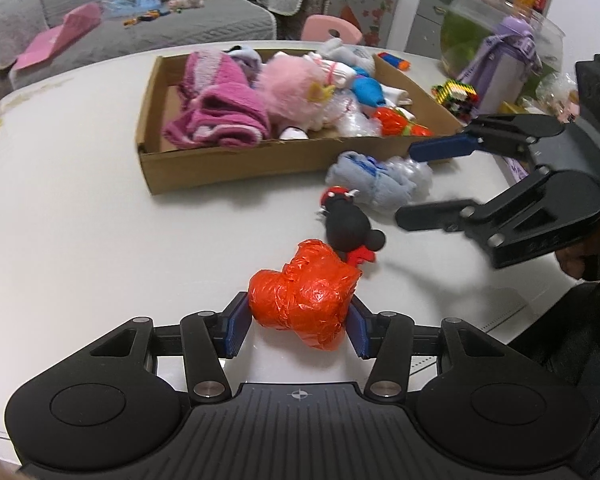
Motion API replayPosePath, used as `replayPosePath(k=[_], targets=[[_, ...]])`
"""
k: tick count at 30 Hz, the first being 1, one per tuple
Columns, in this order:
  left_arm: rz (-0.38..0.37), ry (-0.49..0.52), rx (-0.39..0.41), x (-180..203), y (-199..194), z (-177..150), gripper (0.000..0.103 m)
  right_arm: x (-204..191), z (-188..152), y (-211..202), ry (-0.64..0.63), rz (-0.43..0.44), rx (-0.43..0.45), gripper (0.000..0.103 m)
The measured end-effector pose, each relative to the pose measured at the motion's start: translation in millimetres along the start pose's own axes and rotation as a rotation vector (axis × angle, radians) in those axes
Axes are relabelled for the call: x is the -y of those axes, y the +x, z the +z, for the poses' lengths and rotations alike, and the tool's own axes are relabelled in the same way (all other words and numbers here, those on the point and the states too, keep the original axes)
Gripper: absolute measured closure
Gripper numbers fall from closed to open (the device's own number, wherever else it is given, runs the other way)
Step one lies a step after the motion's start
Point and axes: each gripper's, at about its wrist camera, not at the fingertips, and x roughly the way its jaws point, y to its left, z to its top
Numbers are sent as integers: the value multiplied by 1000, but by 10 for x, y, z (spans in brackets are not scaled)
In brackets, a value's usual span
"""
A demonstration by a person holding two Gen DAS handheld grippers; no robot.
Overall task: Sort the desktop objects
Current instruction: 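Grasp the orange plastic-wrapped bundle with the left tool while the right tool grasps the blue-grey sock bundle, then lift the orange bundle and blue-grey sock bundle and carry them over the box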
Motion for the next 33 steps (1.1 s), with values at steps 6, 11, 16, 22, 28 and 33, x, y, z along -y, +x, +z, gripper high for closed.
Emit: replayPosePath(k=[6, 11, 16, 22, 28, 33], targets=[[2, -8, 4, -72, -28, -1, 46, -14, 67, 192, -21, 33, -32, 34], [-9, -29, 8, -143, -41, -4, 46, 119, 74, 205, 31, 91, -45, 40], [-20, -36, 6, -147, -18, 9, 46, 106, 30, 288, -4, 57, -99, 45], [-16, -34, 4, -135, -32, 14, 46, 3, -18, 333, -28, 62, -124, 67], [-22, -28, 24, -133, -132, 5, 46, -52, -128, 45, -8, 59, -64, 67], [-22, -19, 53, -100, -277, 42, 46, -18, -188, -311, 22, 48, -23, 67]])
